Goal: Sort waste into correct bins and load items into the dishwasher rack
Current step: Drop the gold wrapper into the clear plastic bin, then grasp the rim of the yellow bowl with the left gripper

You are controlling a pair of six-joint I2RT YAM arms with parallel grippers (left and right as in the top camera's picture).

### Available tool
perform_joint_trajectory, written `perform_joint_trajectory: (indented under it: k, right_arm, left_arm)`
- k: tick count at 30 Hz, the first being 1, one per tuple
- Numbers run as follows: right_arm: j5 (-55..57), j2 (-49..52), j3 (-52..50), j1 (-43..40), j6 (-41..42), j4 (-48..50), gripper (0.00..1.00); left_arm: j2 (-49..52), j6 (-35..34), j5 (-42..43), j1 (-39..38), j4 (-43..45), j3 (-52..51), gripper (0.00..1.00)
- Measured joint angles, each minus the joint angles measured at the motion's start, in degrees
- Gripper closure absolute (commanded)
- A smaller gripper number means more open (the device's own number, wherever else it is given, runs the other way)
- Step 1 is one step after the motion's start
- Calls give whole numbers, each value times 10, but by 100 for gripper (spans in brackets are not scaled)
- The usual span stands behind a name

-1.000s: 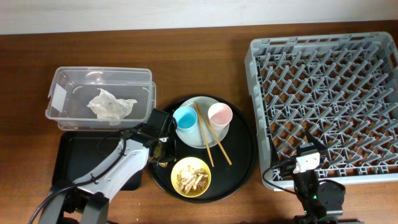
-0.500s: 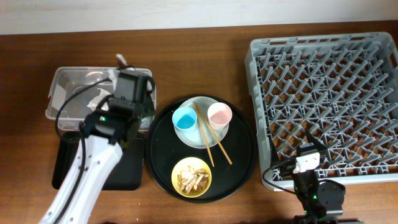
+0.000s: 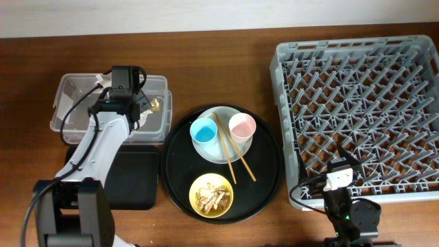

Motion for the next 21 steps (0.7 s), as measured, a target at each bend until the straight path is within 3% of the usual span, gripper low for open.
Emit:
perform_joint_trajectory:
  k: [5,9,11,12,17,21]
  right_arm:
    - [0,0,0,0,0,0,1]
    - [0,0,0,0,0,0,1]
    - [0,0,0,0,0,0,1]
    - [0,0,0,0,0,0,1]
    - [0,0,0,0,0,0,1]
    - [0,0,0,0,0,0,1]
  left_arm:
    - [-87,0,48,0,-32,0,35]
    - [-175,-2,96,0,-89,8,71]
    - [-187,2,165,-2,-140,10,91]
    - [-187,0,201,-7,-179,10,96]
    - [-186,32,266,-107,-335,9,96]
    - [-187,38,265,-208,-342,-8,94]
